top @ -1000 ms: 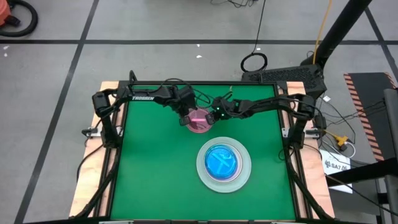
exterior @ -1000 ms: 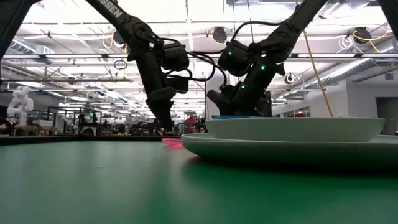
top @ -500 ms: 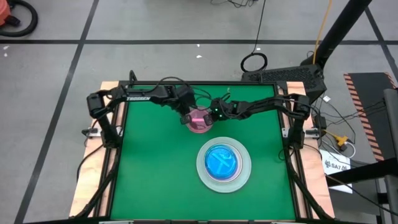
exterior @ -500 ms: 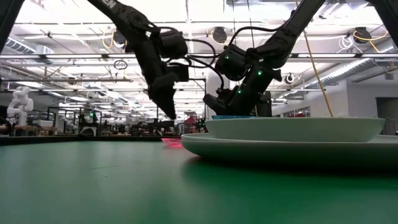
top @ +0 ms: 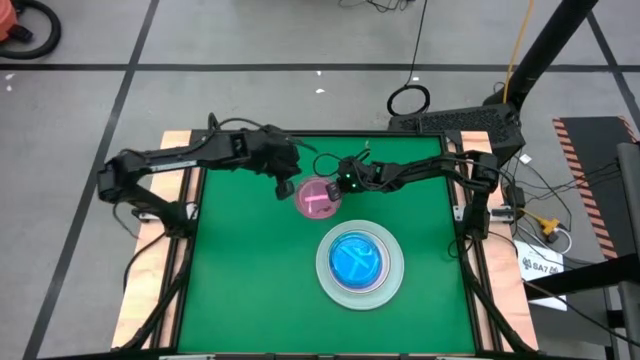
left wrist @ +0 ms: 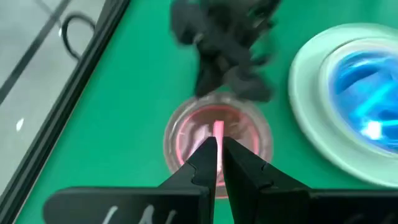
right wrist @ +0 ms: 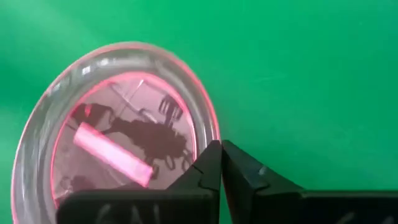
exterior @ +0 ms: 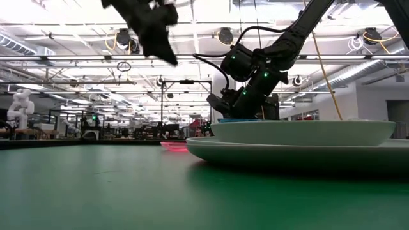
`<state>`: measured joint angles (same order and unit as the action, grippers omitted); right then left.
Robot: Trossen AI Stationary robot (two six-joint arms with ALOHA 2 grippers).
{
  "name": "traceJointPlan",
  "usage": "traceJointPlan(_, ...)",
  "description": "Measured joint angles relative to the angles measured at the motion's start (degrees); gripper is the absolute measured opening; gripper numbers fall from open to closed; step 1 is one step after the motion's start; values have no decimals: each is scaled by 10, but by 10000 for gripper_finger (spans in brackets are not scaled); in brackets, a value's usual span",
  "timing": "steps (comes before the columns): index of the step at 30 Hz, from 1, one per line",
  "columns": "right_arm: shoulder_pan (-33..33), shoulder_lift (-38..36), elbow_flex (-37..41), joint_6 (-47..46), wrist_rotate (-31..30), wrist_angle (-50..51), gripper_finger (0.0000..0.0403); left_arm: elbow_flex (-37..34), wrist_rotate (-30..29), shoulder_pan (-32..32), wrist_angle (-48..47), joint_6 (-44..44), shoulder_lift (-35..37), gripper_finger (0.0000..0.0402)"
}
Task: Stack plastic plates
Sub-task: Stack the pink plate on top of the blue plate
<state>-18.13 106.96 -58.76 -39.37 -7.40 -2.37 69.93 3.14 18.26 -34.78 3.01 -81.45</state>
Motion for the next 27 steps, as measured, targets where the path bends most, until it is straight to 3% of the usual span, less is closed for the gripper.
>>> traceJointPlan(7,0,-7,0,11,0,1,2,0,-3,-77,2,-6,63,30)
traceJointPlan(13,-6,-36,0,48,1,11,1,-20,-45,-125,-9,36,67,30)
traceJointPlan(18,-10,-51,0,72,0,42,1,-161,-61,-117,113,43,63,30)
traceJointPlan(22,-10,-50,0,76,0,44,5,-268,-111,-89,298,53,56,30)
traceJointPlan(24,-10,-50,0,77,0,43,10,-298,-108,-71,385,53,34,30)
traceJointPlan(27,-16,-50,0,72,0,44,27,-307,-90,-53,426,44,-1,30)
